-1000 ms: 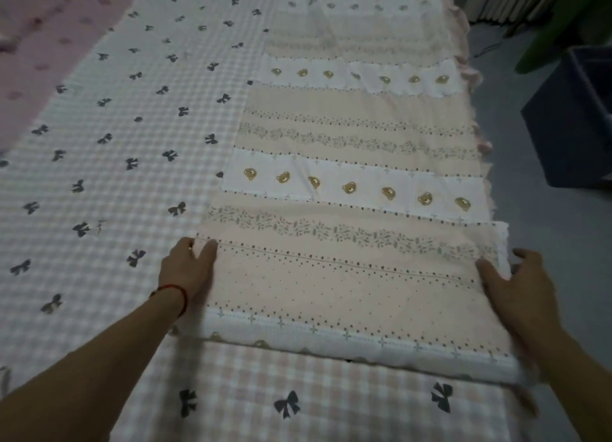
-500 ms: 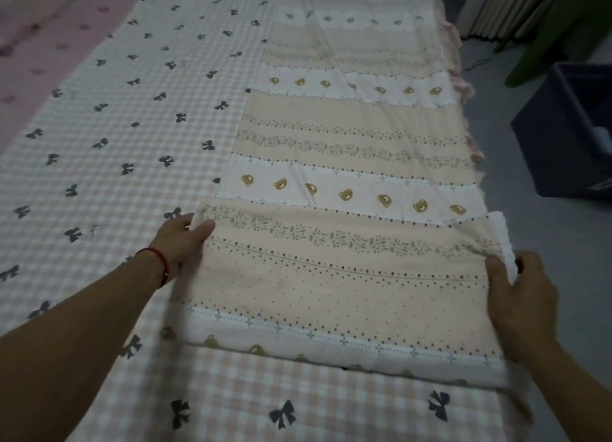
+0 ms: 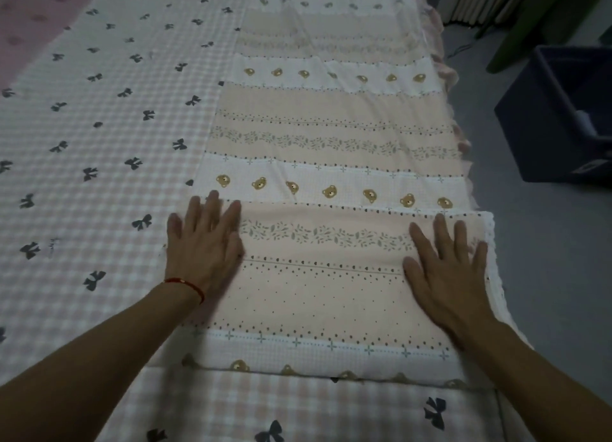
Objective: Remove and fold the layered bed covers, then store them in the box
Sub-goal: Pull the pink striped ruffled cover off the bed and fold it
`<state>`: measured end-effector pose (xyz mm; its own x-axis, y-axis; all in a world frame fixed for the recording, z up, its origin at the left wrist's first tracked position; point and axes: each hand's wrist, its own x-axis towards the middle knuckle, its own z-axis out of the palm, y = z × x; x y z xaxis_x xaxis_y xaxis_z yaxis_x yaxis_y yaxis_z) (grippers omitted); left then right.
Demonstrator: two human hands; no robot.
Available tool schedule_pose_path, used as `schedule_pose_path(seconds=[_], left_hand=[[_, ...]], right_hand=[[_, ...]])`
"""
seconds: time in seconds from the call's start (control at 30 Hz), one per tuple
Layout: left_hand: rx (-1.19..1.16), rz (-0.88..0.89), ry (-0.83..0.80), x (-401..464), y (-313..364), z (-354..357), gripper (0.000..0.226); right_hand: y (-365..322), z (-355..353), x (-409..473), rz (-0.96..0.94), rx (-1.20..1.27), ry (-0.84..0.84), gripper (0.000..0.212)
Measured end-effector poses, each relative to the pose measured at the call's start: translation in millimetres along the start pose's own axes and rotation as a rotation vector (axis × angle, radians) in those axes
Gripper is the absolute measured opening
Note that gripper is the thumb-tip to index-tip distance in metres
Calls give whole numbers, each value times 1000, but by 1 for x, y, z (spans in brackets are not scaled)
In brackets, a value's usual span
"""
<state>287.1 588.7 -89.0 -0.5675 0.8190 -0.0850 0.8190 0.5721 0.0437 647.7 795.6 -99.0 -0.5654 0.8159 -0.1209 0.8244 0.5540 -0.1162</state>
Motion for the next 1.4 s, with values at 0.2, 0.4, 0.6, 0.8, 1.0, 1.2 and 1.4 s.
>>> schedule_pose_path(seconds=[0.2,0.4,0.6,0.8,1.0,1.2,1.4], left_hand=[[-96,-194,-82,14,-3,47,62],[-69,-202,-80,8,3,47,65],[-67,-208,-99,15,4,48,69],[-34,-214,-135,19,0,50,74],[125,-267,-229,31,7,45,72],[-50,-800,-231,44,117,29,70],[-219,-943,-55,99,237,48,84]], right_hand=[[28,28,41,90,3,-7,72],[20,39,37,113,26,52,73],[18,50,48,141,24,38,75],[20,55,48,119,83,48,77],[23,58,53,70,96,16,80],[33,31,51,-7,122,-96,85],[39,-23,127,-623,76,3,77]])
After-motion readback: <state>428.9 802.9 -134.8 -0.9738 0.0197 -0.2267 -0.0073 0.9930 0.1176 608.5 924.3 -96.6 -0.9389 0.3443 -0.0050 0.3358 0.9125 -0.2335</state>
